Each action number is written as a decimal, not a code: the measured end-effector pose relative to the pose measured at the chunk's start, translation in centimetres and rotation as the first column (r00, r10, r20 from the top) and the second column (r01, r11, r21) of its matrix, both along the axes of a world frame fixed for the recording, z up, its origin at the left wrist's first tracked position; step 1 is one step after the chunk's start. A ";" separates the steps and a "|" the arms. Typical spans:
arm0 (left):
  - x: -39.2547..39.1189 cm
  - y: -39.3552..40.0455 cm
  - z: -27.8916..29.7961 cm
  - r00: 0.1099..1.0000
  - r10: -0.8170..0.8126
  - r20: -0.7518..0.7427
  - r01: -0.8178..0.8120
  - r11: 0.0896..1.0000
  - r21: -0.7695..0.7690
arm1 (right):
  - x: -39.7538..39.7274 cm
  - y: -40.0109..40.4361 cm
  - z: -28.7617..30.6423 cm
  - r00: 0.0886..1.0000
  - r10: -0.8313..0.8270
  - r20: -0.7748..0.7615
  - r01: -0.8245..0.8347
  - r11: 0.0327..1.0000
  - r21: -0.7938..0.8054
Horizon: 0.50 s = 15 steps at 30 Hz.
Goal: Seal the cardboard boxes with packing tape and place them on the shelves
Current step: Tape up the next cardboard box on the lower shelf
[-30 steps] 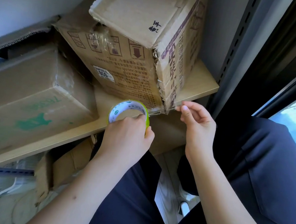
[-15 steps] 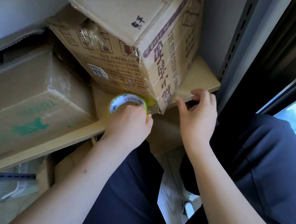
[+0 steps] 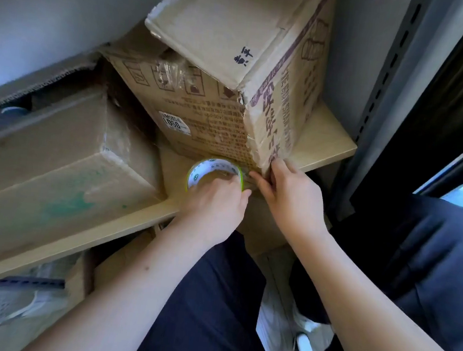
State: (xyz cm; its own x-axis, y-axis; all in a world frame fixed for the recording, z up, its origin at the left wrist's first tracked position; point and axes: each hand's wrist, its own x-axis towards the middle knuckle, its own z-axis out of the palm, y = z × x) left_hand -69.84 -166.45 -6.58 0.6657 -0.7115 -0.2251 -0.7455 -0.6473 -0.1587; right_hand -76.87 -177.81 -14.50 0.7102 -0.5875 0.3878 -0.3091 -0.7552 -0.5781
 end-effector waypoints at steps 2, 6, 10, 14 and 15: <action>0.0 -0.2 -0.5 0.998 0.020 0.063 -0.019 1.000 -0.007 | -0.1 -0.1 -0.1 1.000 0.008 0.023 -0.008 1.000 -0.008; 1.0 -1.1 -0.8 0.982 0.157 0.105 -0.151 0.987 -0.058 | -0.4 -0.3 0.2 0.999 -0.039 -0.028 0.039 0.999 -0.010; 2.1 -3.0 -0.3 0.991 0.124 0.042 -0.123 0.992 -0.042 | -0.3 0.1 0.9 0.993 -0.057 -0.105 0.059 0.998 0.017; 1.9 -4.9 0.1 0.968 0.237 0.086 -0.247 0.958 0.143 | -0.5 -0.1 2.0 0.971 -0.015 -0.239 0.018 1.000 0.012; 1.6 -5.4 0.4 0.958 0.277 0.078 -0.286 0.945 0.158 | -0.5 -0.2 2.4 0.966 -0.019 -0.259 0.021 1.000 0.004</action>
